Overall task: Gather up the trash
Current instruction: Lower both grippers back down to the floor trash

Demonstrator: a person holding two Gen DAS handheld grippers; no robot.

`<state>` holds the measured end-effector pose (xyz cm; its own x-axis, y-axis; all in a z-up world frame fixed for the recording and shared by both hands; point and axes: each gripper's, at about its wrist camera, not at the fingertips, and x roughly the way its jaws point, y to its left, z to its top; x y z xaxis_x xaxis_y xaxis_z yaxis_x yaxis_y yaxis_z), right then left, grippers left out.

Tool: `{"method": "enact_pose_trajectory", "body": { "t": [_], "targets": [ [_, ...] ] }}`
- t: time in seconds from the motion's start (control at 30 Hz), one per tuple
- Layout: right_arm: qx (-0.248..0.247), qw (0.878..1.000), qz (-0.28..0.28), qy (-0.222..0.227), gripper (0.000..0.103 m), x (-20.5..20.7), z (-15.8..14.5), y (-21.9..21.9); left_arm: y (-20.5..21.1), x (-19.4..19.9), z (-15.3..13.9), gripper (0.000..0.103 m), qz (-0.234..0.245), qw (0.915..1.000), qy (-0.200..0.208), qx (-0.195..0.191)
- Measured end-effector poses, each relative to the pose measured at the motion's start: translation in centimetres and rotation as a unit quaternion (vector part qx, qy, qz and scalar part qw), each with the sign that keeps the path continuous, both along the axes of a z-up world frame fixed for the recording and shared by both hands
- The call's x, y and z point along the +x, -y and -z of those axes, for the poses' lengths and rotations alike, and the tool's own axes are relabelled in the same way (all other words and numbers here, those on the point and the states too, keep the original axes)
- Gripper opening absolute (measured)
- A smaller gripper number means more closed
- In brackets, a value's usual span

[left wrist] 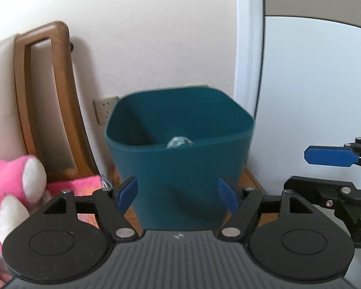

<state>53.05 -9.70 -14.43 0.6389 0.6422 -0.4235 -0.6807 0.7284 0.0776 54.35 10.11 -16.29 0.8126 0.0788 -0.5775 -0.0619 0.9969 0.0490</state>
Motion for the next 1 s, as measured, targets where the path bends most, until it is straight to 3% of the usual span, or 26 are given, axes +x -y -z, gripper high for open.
{"method": "enact_pose_trajectory", "body": {
  "t": [0.37, 0.47, 0.63, 0.73, 0.87, 1.0],
  "targets": [
    [-0.011, 0.998, -0.006, -0.063, 0.073, -3.1, 8.6, 2.0, -0.2, -4.5, 7.4, 0.074, 0.02, 0.9991, -0.034, -0.018],
    [-0.015, 0.995, 0.009, -0.099, 0.076, -2.8, 12.3, 2.4, -0.2, -4.9, 10.5, 0.081, 0.015, 0.9982, -0.051, -0.025],
    [-0.009, 0.983, 0.049, -0.177, 0.085, -1.9, 19.7, 3.8, 0.3, -4.9, 15.3, 0.081, 0.01, 0.996, -0.083, -0.031],
    [-0.031, 0.975, 0.051, -0.216, 0.093, -1.4, 24.3, 4.2, 0.8, -4.4, 18.9, 0.083, 0.013, 0.9917, -0.115, -0.056],
    [-0.082, 0.963, 0.044, -0.253, 0.1, -1.2, 29.7, 4.1, 2.4, -3.9, 24.3, 0.083, -0.003, 0.9851, -0.16, -0.062],
    [-0.133, 0.943, 0.046, -0.302, 0.102, -1.1, 35.5, 4.0, 4.2, -3.5, 31.3, 0.083, -0.009, 0.9693, -0.228, -0.09]
  ]
}}
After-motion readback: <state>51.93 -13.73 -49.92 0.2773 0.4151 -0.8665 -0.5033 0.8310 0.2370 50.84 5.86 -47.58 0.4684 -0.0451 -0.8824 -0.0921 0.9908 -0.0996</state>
